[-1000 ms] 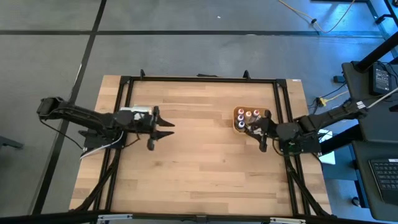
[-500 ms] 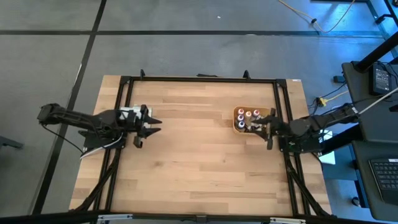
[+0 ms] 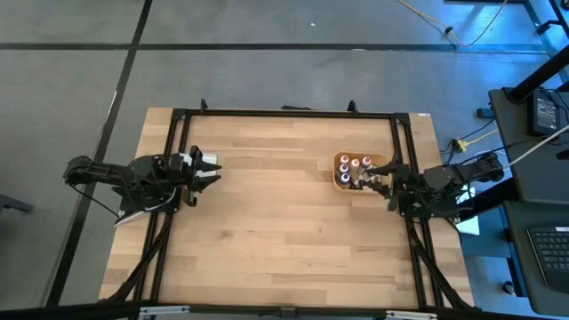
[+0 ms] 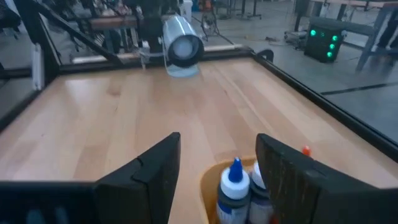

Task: Pick & Place food coloring
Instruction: Return to Home Position

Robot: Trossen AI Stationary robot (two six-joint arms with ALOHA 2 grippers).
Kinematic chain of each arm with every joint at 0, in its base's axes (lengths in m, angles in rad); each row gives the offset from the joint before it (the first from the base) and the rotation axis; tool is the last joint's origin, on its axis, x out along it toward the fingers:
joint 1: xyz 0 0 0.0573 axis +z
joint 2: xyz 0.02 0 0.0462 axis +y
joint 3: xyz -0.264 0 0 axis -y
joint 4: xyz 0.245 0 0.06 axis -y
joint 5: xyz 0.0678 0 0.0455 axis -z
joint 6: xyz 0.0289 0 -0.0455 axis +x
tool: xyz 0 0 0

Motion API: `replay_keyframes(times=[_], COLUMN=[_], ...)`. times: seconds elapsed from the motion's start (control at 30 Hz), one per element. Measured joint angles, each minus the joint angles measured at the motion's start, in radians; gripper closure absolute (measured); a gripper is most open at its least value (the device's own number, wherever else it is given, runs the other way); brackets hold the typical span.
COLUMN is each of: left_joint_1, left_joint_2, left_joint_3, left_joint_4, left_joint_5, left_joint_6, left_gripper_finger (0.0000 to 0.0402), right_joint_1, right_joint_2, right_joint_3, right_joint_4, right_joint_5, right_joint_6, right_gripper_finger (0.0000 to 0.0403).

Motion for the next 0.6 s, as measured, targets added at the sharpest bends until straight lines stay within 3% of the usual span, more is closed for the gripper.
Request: replay_keyframes(times=[0.23, 0.6], left_joint_1=[0.000, 0.001], left_joint_2=[-0.149, -0.150], left_joint_3=[-0.013, -0.110], left_joint_4=[-0.042, -0.021], left_joint_5=[-0.005, -0.101], left_joint_6=[0.057, -0.024], left_gripper_finger=[0.0258, 0.0258], right_joint_1=[0.000, -0.001], right_joint_2=[0.001, 0.001], right_joint_3=[0.000, -0.130], right_joint_4=[-0.017, 0.169], right_joint_5=[0.028, 0.029], right_joint_6=[0.000, -0.039], right_gripper_finger=[0.0192, 0.0192])
